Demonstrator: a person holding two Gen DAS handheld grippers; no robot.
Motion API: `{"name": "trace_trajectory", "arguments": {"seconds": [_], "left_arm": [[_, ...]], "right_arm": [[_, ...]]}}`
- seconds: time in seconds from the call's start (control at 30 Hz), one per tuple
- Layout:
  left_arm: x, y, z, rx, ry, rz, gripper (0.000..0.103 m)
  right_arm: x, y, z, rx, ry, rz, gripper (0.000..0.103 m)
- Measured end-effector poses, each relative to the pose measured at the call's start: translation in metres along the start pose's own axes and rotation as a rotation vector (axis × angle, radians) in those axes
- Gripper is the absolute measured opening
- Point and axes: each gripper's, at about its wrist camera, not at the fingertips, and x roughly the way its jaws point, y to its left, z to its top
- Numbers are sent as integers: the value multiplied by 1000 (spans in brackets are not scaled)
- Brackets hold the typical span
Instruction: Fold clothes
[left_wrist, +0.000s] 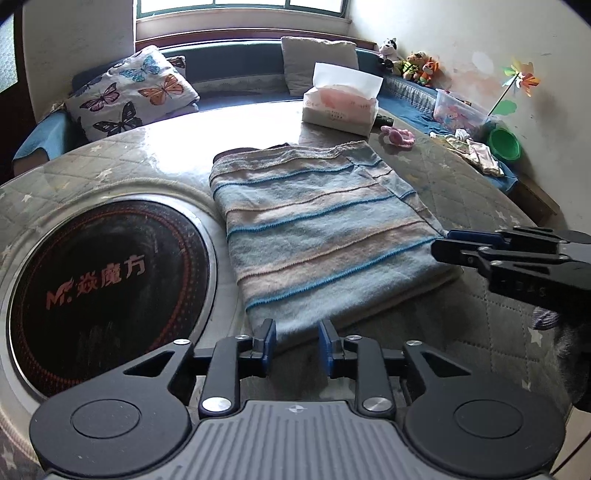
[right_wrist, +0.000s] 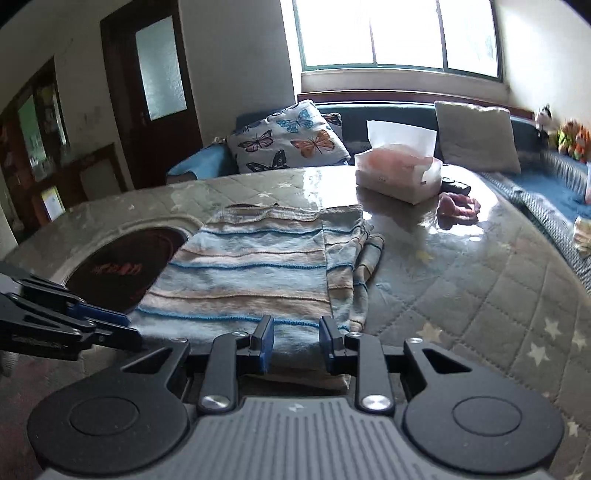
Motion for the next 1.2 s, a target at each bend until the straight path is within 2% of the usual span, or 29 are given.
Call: {"name": "trace_trajectory", "arguments": {"seconds": [0.07,0.2,0.3,0.37,0.6,0.73,0.87,1.0,1.13,1.2], "left_arm": [[-5,0,-4,-2,-5,5,32],[-15,1,-12,-5,-14,17,47],[-21,2,-19,-13,-16,21,50],[-25,2,-24,-20,-21,24,53],[-43,10,-42,-46,-44,45,67],[-47,17,-50,-68,-43,58,69],[-51,23,-56,-84,-45,67,72],[-55,25,-61,-88,-58,74,82],[-56,23,-65,-84,-71,79,93],[-57,21,-67,-81,-79,80,98]], "right_arm": [[-1,6,-1,-25,-6,-10,26],[-4,17,-2,-74,-17,-29,27],[-6,25,-3,-111,-25,-44,29],[-3,32,-3,-125,-27,-44,36],[14,66,-14,-218,-10,-69,38],[14,85,-10,-238,-19,-16,38],[25,106,-9,-279,9,19,38],[24,117,-12,-290,15,51,39],[12,116,-14,-256,0,70,48],[4,112,-18,-235,-8,61,55]]}}
